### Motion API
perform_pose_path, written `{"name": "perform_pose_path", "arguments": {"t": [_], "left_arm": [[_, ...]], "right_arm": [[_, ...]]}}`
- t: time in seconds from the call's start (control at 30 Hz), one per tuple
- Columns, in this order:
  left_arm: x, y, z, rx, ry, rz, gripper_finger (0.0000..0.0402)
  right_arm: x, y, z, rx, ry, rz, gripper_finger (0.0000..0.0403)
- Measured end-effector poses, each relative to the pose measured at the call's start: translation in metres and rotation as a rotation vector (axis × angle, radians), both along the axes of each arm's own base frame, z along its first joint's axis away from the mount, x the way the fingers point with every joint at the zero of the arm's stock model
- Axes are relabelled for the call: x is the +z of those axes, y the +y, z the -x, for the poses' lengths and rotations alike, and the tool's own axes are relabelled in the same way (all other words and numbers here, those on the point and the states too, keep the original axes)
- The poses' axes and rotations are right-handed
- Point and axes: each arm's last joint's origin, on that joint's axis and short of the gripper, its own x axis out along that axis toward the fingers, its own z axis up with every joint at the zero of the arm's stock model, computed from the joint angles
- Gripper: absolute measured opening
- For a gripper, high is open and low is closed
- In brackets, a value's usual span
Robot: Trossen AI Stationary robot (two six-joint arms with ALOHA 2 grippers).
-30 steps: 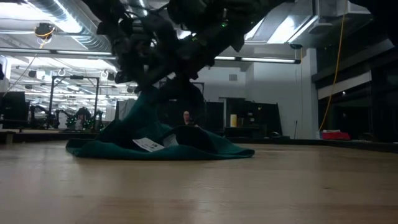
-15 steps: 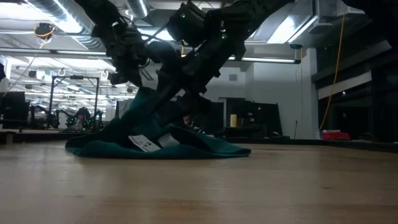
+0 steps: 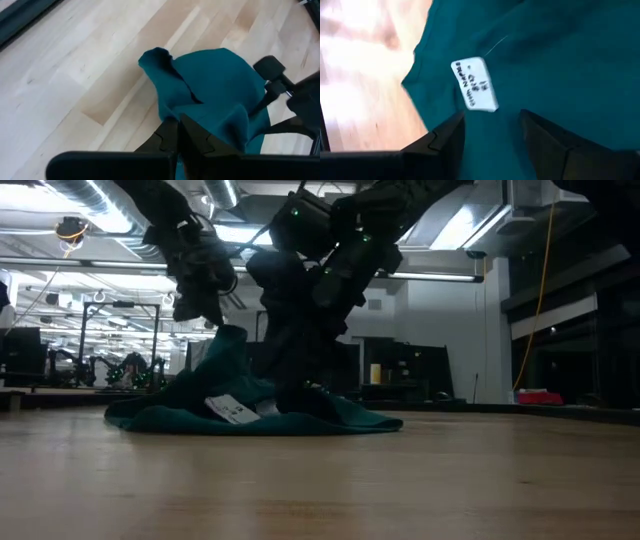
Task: Fold microfiber towels
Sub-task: Fold the black towel on the table
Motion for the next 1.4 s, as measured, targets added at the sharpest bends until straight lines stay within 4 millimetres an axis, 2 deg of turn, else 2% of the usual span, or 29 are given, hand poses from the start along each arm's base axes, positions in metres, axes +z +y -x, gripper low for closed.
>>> {"name": "perform_pose_path", "arguments": {"t": [0.13, 0.47, 0.83, 1.17, 1.3, 1.4], "left_arm": [[-0.003, 0.0, 0.002, 0.004, 0.004, 0.009, 0.0002], [-0.002, 0.001, 0.002, 0.007, -0.001, 0.001, 0.0002], [0.001, 0.007, -0.002, 0.03, -0.078, -0.015, 0.0002], [0.0, 0.006, -0.002, 0.028, -0.071, -0.007, 0.0002], [0.0, 0.006, -0.002, 0.028, -0.071, -0.004, 0.0002], [0.0, 0.004, -0.003, 0.019, -0.069, 0.006, 0.0002]], "right_arm": [[0.001, 0.0, -0.002, 0.008, -0.029, -0.001, 0.0187], [0.017, -0.017, -0.016, -0.057, -0.185, -0.015, 0.0178], [0.018, -0.019, -0.018, -0.109, -0.208, -0.002, 0.0178], [-0.017, -0.02, -0.029, -0.161, -0.192, -0.059, 0.0169], [-0.039, -0.019, -0.03, -0.156, -0.128, -0.105, 0.0172], [-0.045, -0.019, -0.029, -0.159, -0.095, -0.123, 0.0174]]}}
